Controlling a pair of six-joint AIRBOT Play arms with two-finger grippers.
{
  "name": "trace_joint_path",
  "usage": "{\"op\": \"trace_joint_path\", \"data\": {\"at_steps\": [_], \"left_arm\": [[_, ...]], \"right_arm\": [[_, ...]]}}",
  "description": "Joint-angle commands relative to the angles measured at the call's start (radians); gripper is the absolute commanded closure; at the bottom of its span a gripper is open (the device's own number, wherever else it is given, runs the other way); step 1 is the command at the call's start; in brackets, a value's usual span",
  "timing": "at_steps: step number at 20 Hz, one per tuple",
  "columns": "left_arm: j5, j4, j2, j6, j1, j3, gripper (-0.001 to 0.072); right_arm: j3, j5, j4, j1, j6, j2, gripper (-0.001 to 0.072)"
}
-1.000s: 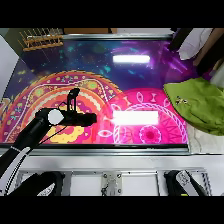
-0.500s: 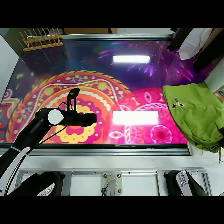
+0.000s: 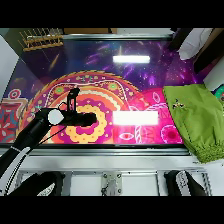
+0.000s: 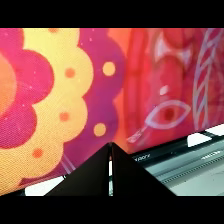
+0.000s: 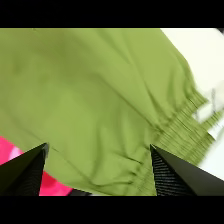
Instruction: Fold the clothes and pants, and hang the long-sleeved shirts on hangers.
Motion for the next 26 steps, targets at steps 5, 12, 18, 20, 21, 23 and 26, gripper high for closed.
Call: {"op": "trace_joint_path", "data": {"at_steps": [5, 12, 18, 20, 21, 23, 26], "left_arm": [[-0.001, -0.001, 0.000, 0.000, 0.000, 0.000, 0.0704], [0.001, -0.002, -0.001, 0.000, 0.000, 0.000, 0.0704], [0.001, -0.002, -0.001, 0.000, 0.000, 0.000, 0.0704], [0.001, -0.002, -0.001, 0.000, 0.000, 0.000, 0.0704], [0.001, -0.002, -0.001, 0.000, 0.000, 0.000, 0.0704], [0.001, -0.002, -0.001, 0.000, 0.000, 0.000, 0.0704], [0.001, -0.002, -0.001, 0.000, 0.000, 0.000, 0.0704]], "right_arm": [[0.031, -0.097, 0.290, 0.545, -0.177, 0.005, 0.0025], [0.031, -0.104, 0.281, 0.896, -0.203, -0.074, 0.0605], [0.031, -0.104, 0.284, 0.909, -0.202, -0.098, 0.0685], [0.031, -0.104, 0.284, 0.909, -0.202, -0.098, 0.0685], [0.031, -0.104, 0.284, 0.909, -0.202, -0.098, 0.0685], [0.031, -0.104, 0.284, 0.909, -0.202, -0.099, 0.0685], [0.031, -0.104, 0.284, 0.909, -0.202, -0.098, 0.0685]]}}
